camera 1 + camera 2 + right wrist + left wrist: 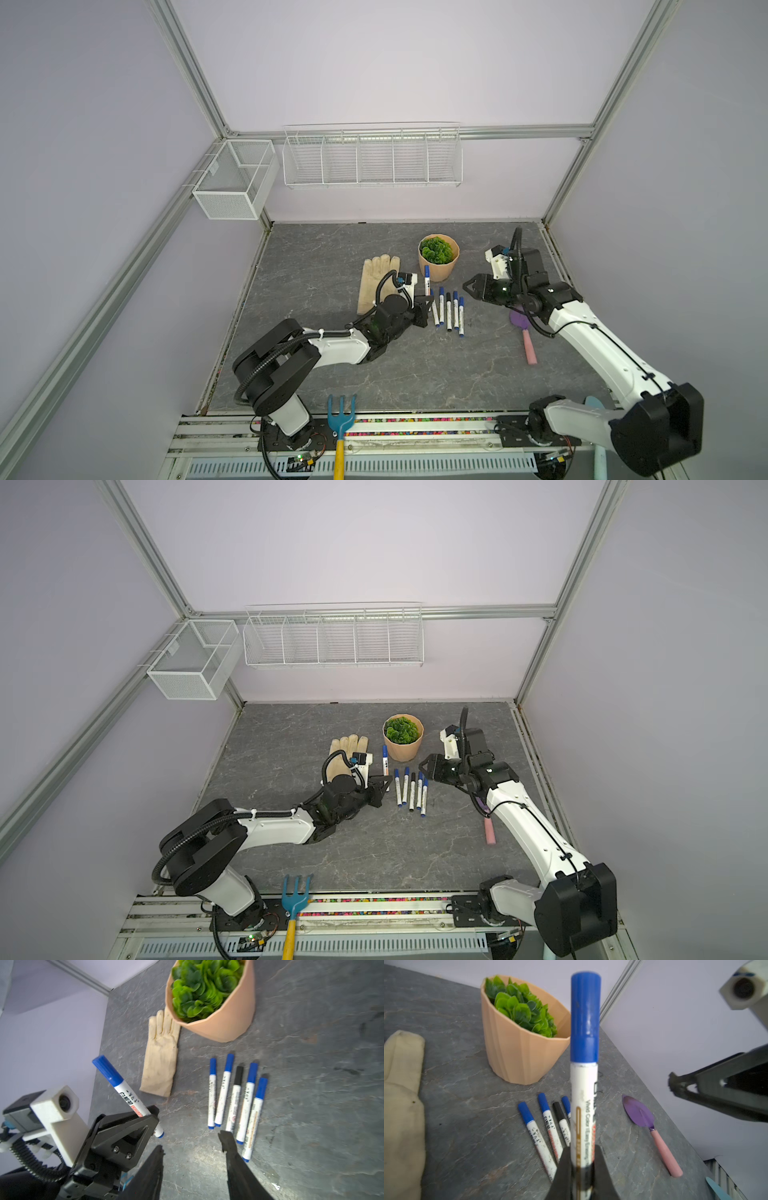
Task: Insert the pens into the pen caps
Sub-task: 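Open the right gripper off the cap while left gripper holds the capped marker, then lay the capped marker in the row with left gripper and open it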
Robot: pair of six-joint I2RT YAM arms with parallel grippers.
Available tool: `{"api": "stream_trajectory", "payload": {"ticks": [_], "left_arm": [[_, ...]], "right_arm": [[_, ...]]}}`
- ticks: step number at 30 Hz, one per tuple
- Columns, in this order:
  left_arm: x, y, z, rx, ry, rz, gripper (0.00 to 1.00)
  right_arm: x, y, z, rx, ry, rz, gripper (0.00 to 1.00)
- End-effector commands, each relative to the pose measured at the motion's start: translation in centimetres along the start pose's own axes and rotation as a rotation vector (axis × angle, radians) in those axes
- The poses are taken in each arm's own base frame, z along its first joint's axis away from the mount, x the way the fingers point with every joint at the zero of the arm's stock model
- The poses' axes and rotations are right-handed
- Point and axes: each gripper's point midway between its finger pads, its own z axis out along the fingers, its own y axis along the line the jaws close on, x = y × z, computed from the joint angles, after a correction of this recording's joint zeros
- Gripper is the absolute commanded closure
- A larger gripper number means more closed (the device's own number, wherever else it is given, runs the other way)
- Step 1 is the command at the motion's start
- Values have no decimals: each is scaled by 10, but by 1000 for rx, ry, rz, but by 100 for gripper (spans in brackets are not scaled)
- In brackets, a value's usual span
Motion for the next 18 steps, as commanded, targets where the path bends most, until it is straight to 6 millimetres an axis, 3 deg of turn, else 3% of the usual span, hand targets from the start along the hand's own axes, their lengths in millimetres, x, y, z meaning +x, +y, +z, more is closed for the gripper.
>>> {"api": "stream_trajectory", "payload": {"ticks": [1, 8, 16, 18], "left_arm": [[11, 21, 5, -98, 19, -57, 100], [38, 47, 19, -247, 145, -64, 100], [56, 51, 31, -272, 228, -77, 100], [60, 49, 35, -271, 261, -74, 95]], "right_arm": [[11, -35, -4, 132, 4, 84, 50], [19, -49, -4, 168, 33, 118, 50], [21, -49, -4, 165, 37, 118, 50], [21, -49, -5, 164, 38, 112, 50]]}}
